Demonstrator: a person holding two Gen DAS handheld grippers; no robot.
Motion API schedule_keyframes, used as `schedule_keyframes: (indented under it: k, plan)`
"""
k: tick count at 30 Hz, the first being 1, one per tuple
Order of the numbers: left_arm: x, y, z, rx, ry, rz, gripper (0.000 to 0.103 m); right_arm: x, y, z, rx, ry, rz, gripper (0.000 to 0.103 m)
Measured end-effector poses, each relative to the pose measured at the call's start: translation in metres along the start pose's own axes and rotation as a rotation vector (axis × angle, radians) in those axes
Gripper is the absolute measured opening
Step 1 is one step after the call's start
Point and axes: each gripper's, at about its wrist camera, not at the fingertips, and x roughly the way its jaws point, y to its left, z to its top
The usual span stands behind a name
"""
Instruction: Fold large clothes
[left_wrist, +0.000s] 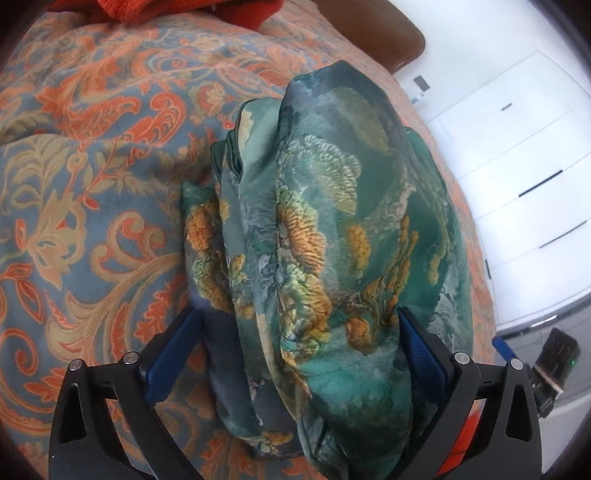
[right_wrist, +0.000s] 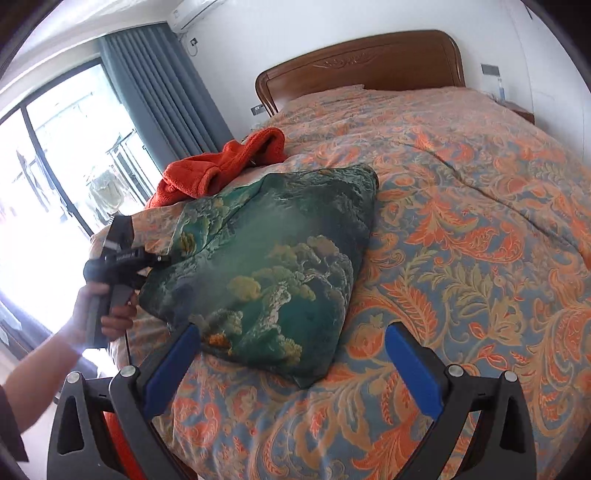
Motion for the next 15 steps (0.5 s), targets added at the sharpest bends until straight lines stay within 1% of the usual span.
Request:
schedule_keyframes:
  k: [1, 3, 5, 7, 9, 11, 14, 15]
  plan:
    - [0.005, 0.001, -0.001, -0.005, 0.005, 0.012, 0.103, 0.010, -0.008, 0.007, 0.026, 0.012, 0.014, 0.102]
    - [0.015, 0.000, -0.002, 0.022, 0.017, 0.047, 0.103, 0.033, -0.023, 0.017, 0.068, 0.053, 0.056, 0.102]
    - [0.023, -0.001, -0.002, 0.033, 0.031, 0.057, 0.103, 0.067, -0.040, 0.027, 0.137, 0.117, 0.100, 0.102]
    - [0.028, 0.003, 0.000, 0.013, 0.054, 0.028, 0.103, 0.097, -0.050, 0.032, 0.179, 0.171, 0.140, 0.102]
    - [0.034, 0.009, 0.002, -0.013, 0.077, -0.004, 0.103, 0.119, -0.053, 0.036, 0.187, 0.200, 0.147, 0.102]
    - [0.040, 0.012, 0.002, -0.021, 0.084, -0.014, 0.103, 0.146, -0.055, 0.036, 0.190, 0.245, 0.185, 0.102]
    - [0.047, 0.012, 0.002, -0.023, 0.085, -0.030, 0.103, 0.169, -0.057, 0.036, 0.246, 0.261, 0.250, 0.102]
    - [0.049, 0.012, 0.002, -0.029, 0.088, -0.045, 0.103, 0.174, -0.056, 0.037, 0.253, 0.266, 0.252, 0.102]
